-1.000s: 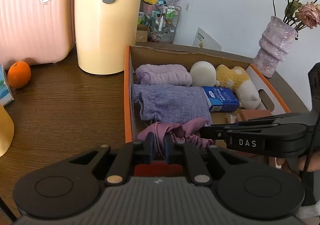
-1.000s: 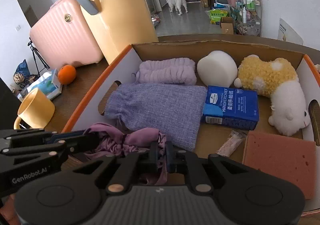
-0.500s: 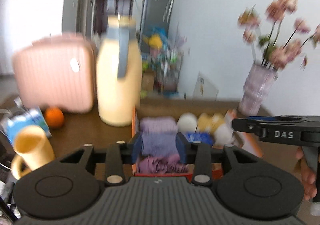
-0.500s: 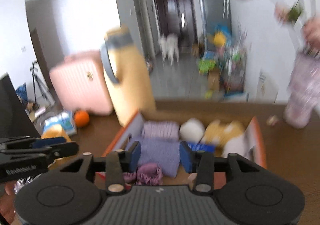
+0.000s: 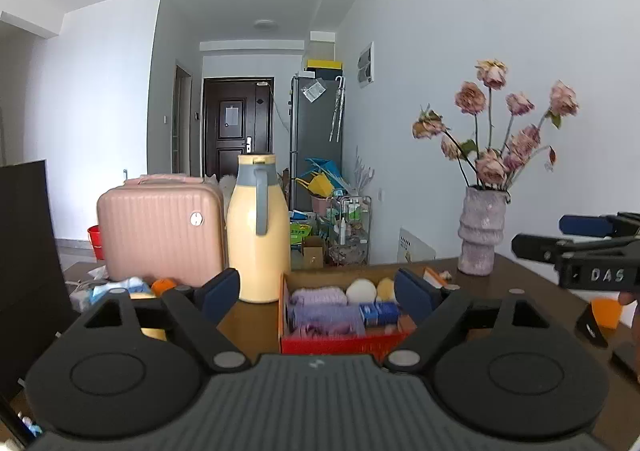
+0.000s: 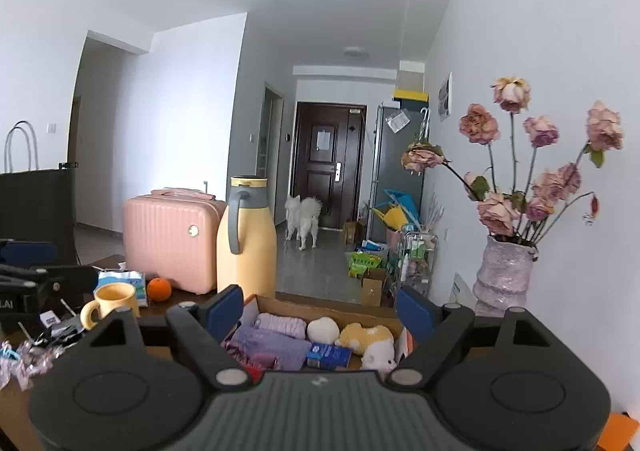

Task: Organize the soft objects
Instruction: 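Move both grippers back to the light-blue plush toy, then grasp the light-blue plush toy with both grippers and lift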

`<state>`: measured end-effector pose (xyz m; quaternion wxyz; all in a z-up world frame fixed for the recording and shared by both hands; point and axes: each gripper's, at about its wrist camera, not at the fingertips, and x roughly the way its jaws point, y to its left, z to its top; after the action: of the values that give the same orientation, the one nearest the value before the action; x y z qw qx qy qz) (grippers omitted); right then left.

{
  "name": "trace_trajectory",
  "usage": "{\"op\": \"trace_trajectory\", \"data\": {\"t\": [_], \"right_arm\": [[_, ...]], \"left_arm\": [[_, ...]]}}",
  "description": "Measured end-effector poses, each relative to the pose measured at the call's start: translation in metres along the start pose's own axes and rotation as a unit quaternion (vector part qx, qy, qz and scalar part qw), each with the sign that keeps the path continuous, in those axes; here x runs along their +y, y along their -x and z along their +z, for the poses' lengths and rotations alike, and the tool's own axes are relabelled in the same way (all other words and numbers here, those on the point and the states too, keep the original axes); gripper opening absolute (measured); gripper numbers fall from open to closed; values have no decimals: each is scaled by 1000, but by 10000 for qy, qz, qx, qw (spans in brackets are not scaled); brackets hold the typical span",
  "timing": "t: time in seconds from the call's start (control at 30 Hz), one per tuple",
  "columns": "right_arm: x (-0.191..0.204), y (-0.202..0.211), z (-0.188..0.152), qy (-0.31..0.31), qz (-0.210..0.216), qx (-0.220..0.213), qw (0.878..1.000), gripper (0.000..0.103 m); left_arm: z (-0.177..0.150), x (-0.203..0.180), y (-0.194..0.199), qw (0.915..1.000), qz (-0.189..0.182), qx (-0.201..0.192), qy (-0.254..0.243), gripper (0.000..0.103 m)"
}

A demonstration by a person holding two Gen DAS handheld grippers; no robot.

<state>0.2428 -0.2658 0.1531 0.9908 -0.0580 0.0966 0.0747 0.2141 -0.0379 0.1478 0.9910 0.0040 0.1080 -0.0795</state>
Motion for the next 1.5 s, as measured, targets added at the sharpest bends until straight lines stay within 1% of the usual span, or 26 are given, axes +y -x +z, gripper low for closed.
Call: {"op": "trace_trajectory", "data": {"t": [0.1,0.2,0.27,0.33,0.4,0.43,0.5,0.6,0.7,0.87,1.07,1.13,1.23,1.3,1.37,1.43,1.47,1.5], "right_arm": [[4,26,-24,-131,48,-45,9999,84],[6,53,-59,-292,200,63,9994,84],[9,72,-84,-375,228,93,9990,84],[13,91,-109,-423,228,189,9987,84],[17,108,-132,-364,325,298,9984,84],[20,116,-141,-341,306,377,9982,84],[25,131,-158,-322,315,507,9977,84],[31,148,-180,-442,448,712,9955,84],[34,148,-191,-563,427,876,9936,84],[32,129,-190,-651,436,956,9923,84],[26,89,-184,-808,495,1124,9891,82],[23,70,-179,-879,502,1197,9876,76],[16,35,-167,-952,611,1270,9854,73],[15,11,-157,-963,668,1301,9845,69],[13,-18,-146,-975,854,1252,9836,68],[13,-50,-137,-1044,1048,1283,9806,66],[12,-70,-133,-1102,1146,1330,9783,64],[11,-88,-130,-1185,1233,1389,9754,60]], "left_arm": [[-26,-1,25,10000,73,19,20,95],[-59,1,51,9997,47,203,136,99],[-79,4,67,9993,29,325,188,100],[-100,7,88,9988,115,393,276,101],[-120,9,110,9989,148,382,233,102],[-128,10,118,9987,195,404,230,102],[-144,13,132,9981,238,507,261,102],[-160,20,142,9962,291,737,349,102],[-169,27,141,9947,335,868,440,102],[-172,31,122,9932,332,984,528,102],[-167,33,75,9904,290,1248,525,102],[-162,34,56,9896,270,1309,536,102],[-151,38,21,9888,162,1331,661,101],[-140,40,-5,9878,119,1358,749,99],[-130,43,-30,9884,3,1287,802,96],[-120,47,-65,9873,-74,1333,860,85],[-116,50,-83,9861,-133,1392,896,82],[-114,52,-99,9844,-181,1474,942,76]]}}
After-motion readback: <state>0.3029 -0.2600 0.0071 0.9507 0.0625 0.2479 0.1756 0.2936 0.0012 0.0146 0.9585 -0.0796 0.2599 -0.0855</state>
